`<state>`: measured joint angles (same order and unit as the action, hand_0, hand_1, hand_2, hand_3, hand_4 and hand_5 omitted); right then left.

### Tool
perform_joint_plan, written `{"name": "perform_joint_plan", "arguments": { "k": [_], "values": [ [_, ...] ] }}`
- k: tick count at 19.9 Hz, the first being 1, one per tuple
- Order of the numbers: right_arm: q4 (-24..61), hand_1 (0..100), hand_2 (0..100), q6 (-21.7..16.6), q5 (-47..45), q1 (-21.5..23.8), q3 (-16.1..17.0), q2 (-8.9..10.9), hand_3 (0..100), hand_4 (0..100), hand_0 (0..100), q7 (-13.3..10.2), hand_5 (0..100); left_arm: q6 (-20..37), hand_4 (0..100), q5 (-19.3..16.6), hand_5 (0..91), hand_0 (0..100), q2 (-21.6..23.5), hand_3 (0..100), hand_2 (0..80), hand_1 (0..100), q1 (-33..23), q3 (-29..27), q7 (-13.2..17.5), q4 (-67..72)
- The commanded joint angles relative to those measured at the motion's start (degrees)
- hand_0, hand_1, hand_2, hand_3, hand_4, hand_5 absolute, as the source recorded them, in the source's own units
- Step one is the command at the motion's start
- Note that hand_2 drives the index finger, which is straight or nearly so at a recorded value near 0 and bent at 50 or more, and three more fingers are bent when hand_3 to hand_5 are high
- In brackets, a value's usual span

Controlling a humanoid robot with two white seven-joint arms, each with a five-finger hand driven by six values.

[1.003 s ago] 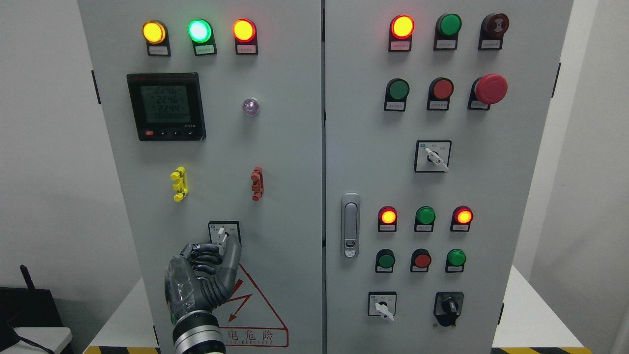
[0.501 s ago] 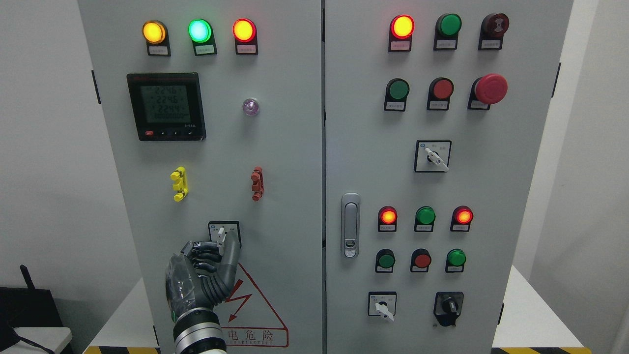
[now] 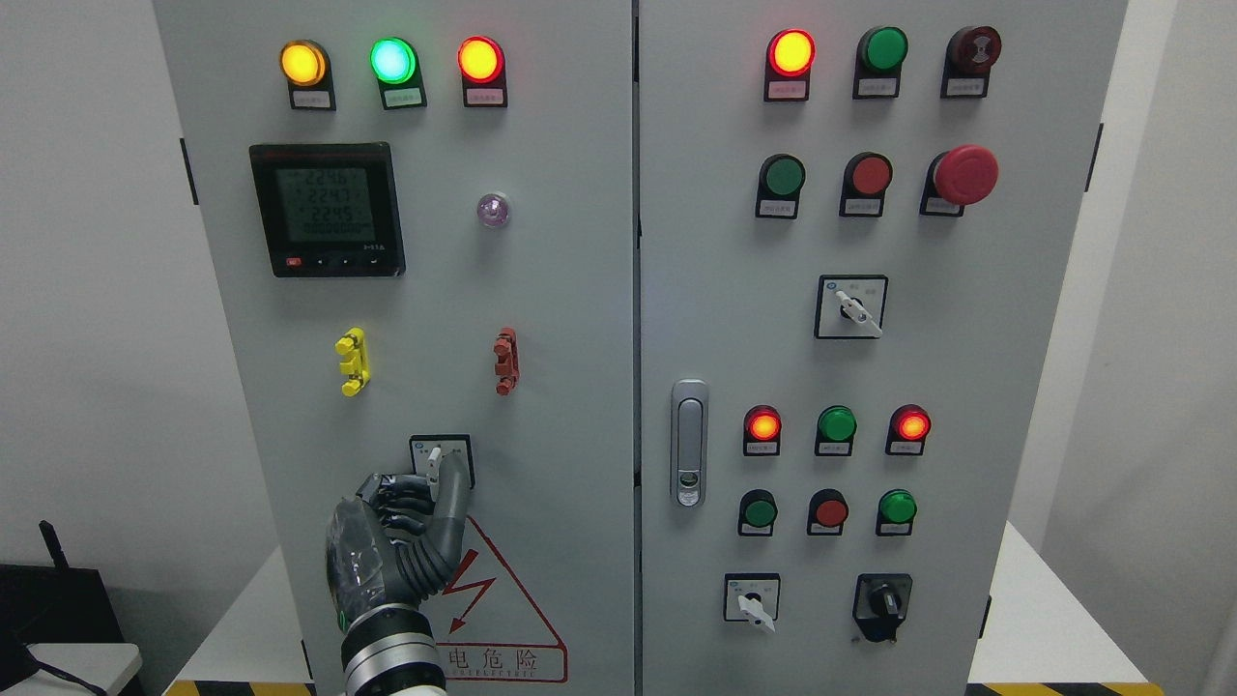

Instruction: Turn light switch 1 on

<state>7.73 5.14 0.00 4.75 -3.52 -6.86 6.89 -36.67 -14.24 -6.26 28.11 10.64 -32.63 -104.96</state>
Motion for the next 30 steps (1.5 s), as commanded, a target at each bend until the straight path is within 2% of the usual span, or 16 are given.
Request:
{"name": "perform_joint_plan", "arguments": {
  "k": [1,13,30],
  "values": [
    [0.0,39,0,0.05,-0.97,0.0,0.0,0.0,0,0,12,-0.04,0,0.02,77,-0.08,70.8,26,0.02,73,55.8,42,0.02,0.08,0.02,0.02],
    [0.0,39,0,0.05,-0.97,0.0,0.0,0.0,0,0,12,-0.04,0,-0.06,77,-0.08,70.7,28,0.02,73,55.9,43,0.02,-0.01,0.02,0.11],
    [0.0,39,0,0.05,-0.97,0.0,0.0,0.0,0,0,12,-0.04,0,0.02,77,0.09,70.9,37,0.02,74,56.9,39,0.1,0.08,0.11,0.02]
  ]
}}
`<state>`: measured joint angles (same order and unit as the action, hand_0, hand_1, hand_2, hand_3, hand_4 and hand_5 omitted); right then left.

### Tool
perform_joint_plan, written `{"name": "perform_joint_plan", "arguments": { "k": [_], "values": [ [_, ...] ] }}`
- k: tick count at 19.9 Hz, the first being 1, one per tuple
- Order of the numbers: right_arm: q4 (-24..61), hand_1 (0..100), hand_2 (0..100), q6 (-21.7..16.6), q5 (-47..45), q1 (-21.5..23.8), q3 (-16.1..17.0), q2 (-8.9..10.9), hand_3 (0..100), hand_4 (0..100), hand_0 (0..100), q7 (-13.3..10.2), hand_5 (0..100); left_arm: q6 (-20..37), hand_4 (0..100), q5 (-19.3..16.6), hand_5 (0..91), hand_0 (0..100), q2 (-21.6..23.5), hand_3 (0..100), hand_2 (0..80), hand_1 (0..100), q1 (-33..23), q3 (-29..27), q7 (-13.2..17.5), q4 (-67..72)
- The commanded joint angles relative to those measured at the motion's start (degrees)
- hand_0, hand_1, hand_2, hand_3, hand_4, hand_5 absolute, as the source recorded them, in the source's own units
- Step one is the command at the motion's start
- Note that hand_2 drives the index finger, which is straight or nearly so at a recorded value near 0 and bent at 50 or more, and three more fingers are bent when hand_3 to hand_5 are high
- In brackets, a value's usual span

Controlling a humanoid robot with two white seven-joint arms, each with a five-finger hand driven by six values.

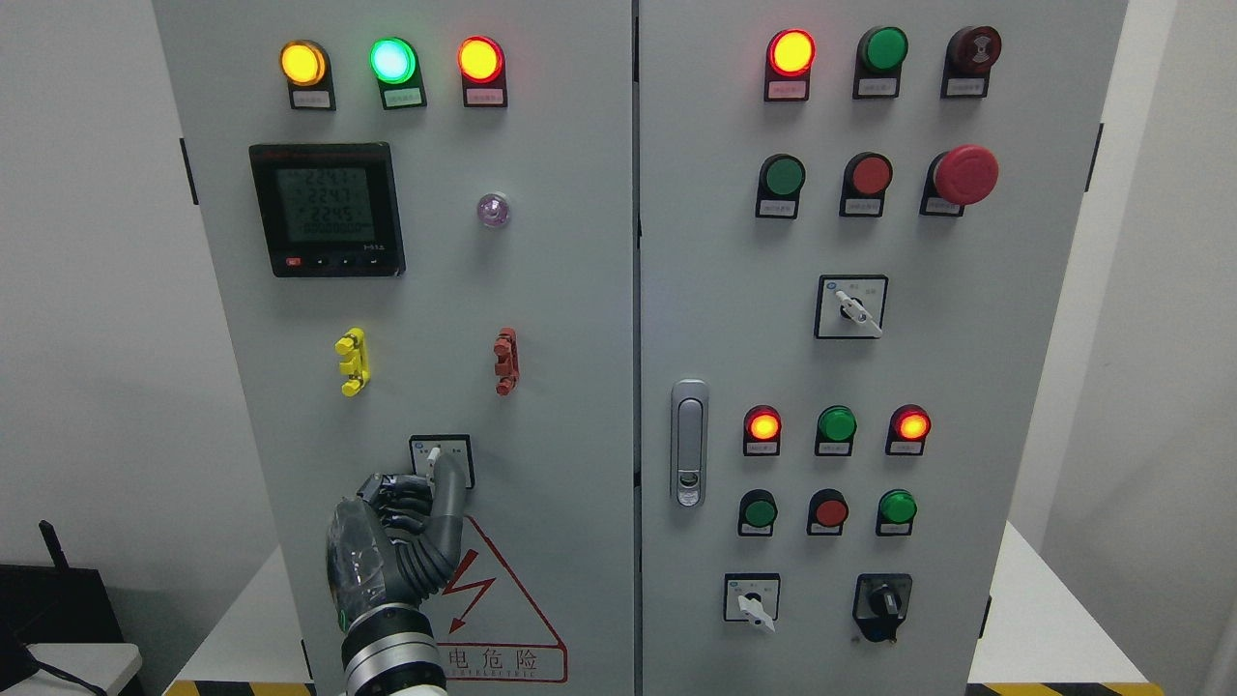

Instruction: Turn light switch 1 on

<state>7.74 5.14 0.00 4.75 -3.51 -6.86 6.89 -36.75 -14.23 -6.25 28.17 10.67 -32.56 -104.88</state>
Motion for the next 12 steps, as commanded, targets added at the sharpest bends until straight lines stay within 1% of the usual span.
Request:
{"name": "perform_joint_plan", "arguments": {
  "k": [1,9,12],
  "values": [
    [0.0,39,0,0.04,-0.97,0.0,0.0,0.0,0,0,12,-0.04,0,0.1,77,0.08,70.9,37,0.01,74,56.9,39,0.05,0.05,0.04,-0.06],
    [0.0,39,0,0.04,-0.97,0.0,0.0,0.0,0,0,12,-0.04,0,0.19,77,0.25,70.9,42,0.01,74,57.7,36,0.05,-0.03,0.12,0.02],
    [0.0,39,0,0.04,-0.97,0.0,0.0,0.0,0,0,12,-0.04,0,0.19,77,0.25,70.9,48,0.01,74,57.8,33,0.05,-0.03,0.12,-0.06]
  ]
}}
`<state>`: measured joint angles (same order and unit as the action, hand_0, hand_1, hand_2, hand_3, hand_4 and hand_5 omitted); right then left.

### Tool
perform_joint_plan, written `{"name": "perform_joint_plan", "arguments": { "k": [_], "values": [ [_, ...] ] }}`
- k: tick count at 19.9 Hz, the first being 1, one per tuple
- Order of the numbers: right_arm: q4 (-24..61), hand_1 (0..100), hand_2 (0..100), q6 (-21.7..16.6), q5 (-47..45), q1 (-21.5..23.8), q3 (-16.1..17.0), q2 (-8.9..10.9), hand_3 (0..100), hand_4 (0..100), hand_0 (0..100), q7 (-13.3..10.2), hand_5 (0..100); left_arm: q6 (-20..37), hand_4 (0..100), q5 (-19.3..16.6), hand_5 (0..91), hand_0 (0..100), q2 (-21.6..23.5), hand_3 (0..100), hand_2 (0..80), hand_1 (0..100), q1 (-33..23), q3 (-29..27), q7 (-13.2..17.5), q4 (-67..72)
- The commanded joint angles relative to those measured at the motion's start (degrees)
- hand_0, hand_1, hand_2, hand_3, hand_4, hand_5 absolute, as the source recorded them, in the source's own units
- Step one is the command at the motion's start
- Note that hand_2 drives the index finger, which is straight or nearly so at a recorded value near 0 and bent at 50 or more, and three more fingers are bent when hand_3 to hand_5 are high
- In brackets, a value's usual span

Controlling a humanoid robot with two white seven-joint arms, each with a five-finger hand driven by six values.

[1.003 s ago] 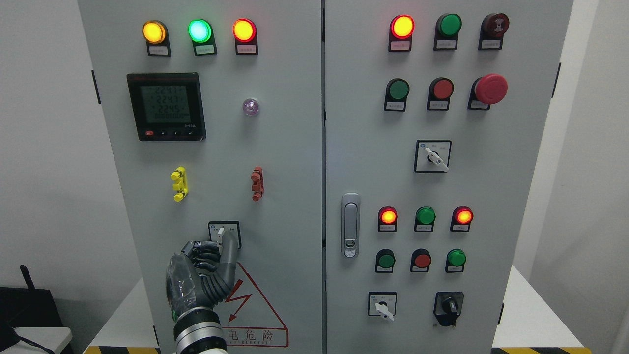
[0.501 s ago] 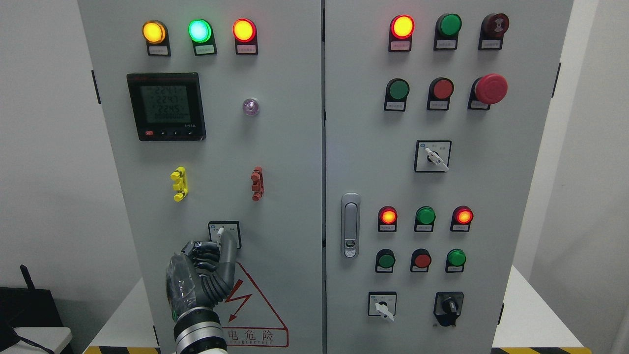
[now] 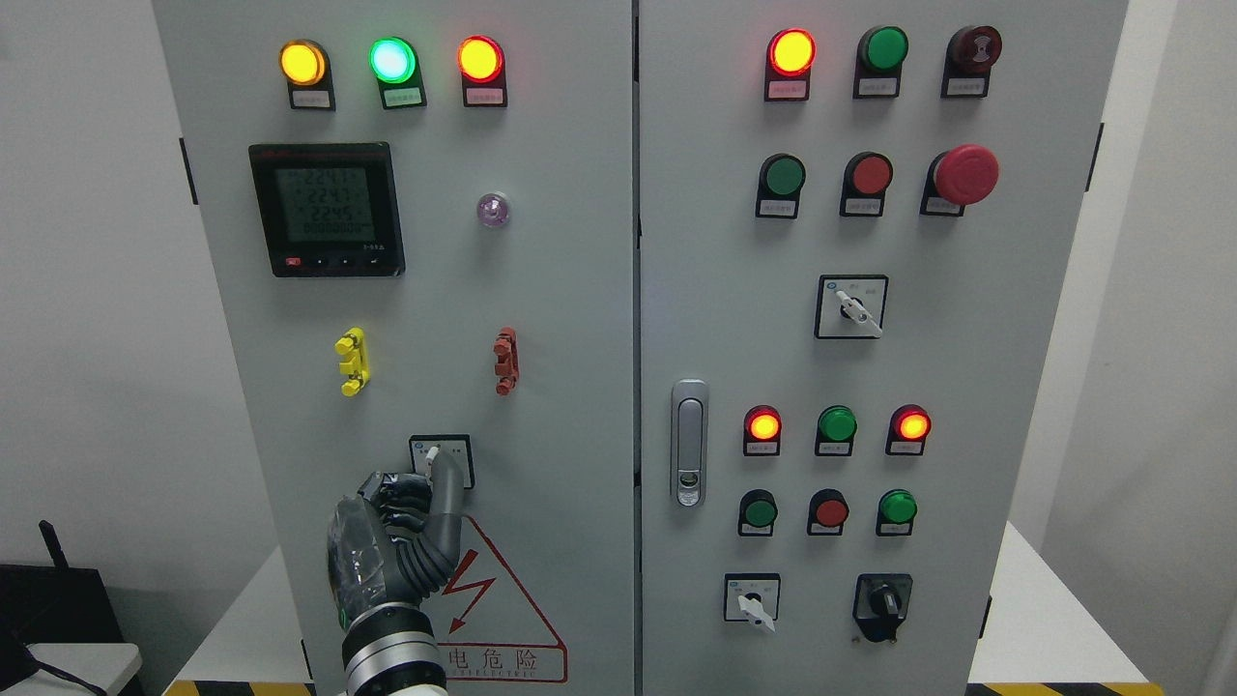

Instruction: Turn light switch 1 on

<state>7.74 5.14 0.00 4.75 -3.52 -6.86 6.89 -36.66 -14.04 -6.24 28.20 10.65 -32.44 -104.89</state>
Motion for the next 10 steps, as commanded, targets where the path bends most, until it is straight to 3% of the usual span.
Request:
{"name": "perform_joint_plan", "arguments": {
  "k": [1,10],
  "values": [
    [0.0,39,0,0.05,-0.97,0.0,0.0,0.0,0,0,12,-0.04,0,0.1,77,0.06,70.9,50,0.0,74,57.9,32,0.01,-0.02,0.01,-0.05],
    [0.0,39,0,0.05,-1.05,0.0,0.0,0.0,0,0,12,-0.04,0,0.1,77,0.15,70.8,59,0.0,74,59.0,28,0.01,-0.02,0.09,0.04]
  ]
}}
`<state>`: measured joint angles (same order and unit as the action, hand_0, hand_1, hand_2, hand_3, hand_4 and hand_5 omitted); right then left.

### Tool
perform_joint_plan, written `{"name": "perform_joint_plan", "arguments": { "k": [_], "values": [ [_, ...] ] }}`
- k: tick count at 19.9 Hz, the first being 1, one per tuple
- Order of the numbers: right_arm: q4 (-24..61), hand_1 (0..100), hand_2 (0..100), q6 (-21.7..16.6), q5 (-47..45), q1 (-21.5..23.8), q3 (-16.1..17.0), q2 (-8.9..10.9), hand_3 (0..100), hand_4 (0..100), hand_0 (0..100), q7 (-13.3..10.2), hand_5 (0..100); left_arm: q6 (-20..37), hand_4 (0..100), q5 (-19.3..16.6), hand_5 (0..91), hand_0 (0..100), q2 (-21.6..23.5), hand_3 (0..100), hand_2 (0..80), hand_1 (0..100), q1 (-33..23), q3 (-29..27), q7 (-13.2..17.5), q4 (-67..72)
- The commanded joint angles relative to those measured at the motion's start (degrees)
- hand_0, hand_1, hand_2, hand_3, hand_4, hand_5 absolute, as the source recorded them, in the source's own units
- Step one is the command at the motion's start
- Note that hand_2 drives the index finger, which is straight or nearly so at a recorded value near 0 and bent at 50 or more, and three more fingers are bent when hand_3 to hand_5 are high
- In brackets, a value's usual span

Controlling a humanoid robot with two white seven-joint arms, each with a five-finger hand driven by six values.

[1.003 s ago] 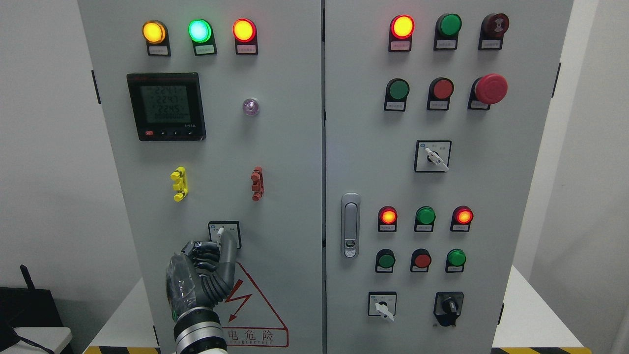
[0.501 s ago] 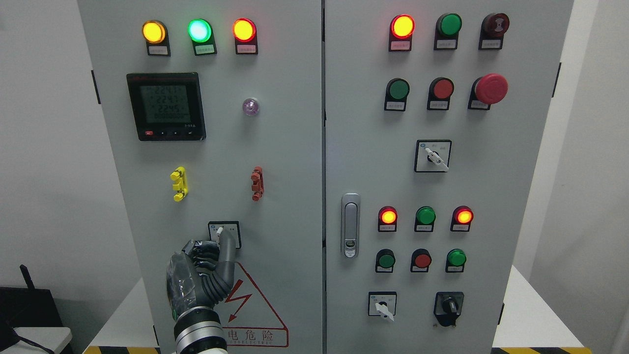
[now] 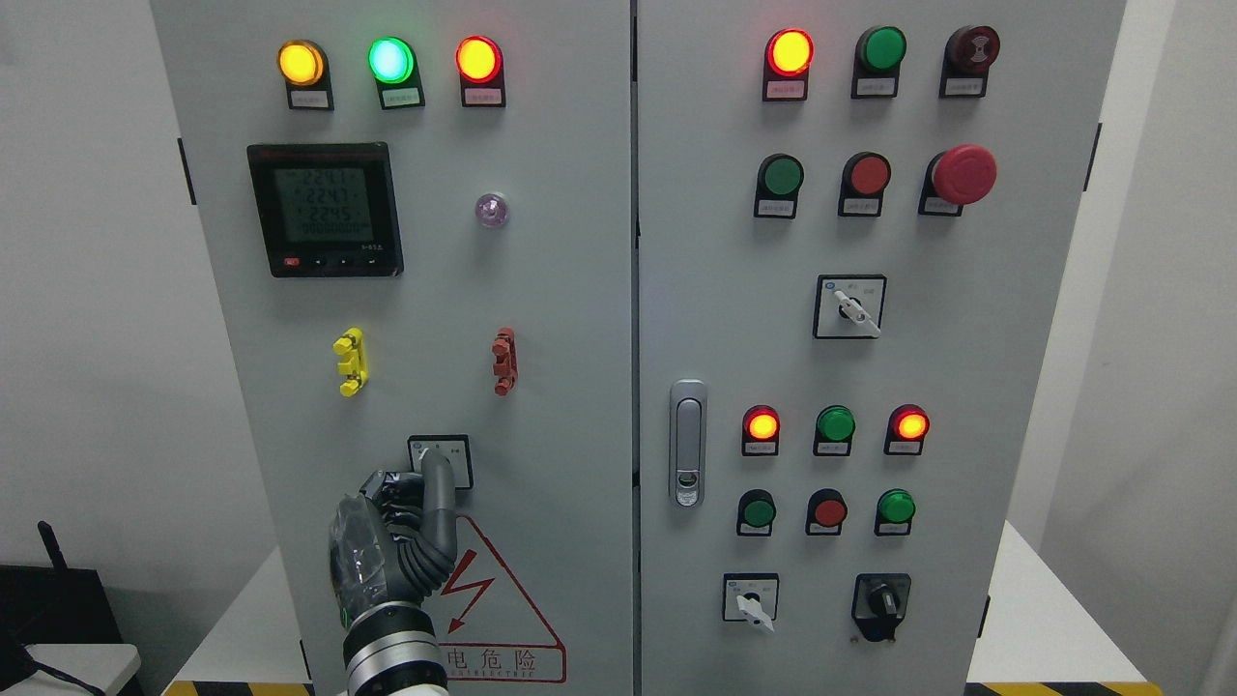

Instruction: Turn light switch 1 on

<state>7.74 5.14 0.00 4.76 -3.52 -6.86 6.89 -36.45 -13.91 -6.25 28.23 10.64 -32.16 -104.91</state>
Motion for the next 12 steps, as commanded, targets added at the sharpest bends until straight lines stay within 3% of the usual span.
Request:
{"name": "perform_joint_plan", "arguments": {
  "k": [1,6,8,9,11,12],
  "values": [
    [0.0,39,0,0.05,-0.97,-0.01,0.0,0.0,0,0,12,-0.04,0,-0.12,77,0.03,70.8,59,0.01,74,59.0,29,-0.01,-0.01,-0.19,0.05],
    [0.0,39,0,0.05,-0.97,-0.01,0.0,0.0,0,0,12,-0.04,0,-0.03,77,0.03,70.8,64,0.01,75,59.2,26,-0.01,-0.01,-0.19,0.05],
    [0.0,39,0,0.05,-1.05,-0.01,0.0,0.0,0,0,12,-0.04,0,-0.03,77,0.03,70.8,67,0.01,75,59.2,20,-0.01,-0.01,-0.1,-0.03],
    [0.0,39,0,0.05,-0.97,-0.01,0.0,0.0,0,0,12,-0.04,0,-0.03,77,0.03,70.8,62,0.01,75,59.0,15,-0.01,-0.01,-0.1,0.05],
    [0.0,39,0,0.05,-0.97,-0.01,0.0,0.0,0,0,12,-0.04,0,0.06,77,0.03,70.8,51,0.01,75,58.9,15,-0.01,-0.01,-0.01,0.05],
    [0.0,39,0,0.05,-1.05,-0.01,0.0,0.0,0,0,12,-0.04,0,0.06,77,0.03,70.8,37,0.01,75,58.8,19,-0.1,-0.01,-0.01,0.05]
  ]
}}
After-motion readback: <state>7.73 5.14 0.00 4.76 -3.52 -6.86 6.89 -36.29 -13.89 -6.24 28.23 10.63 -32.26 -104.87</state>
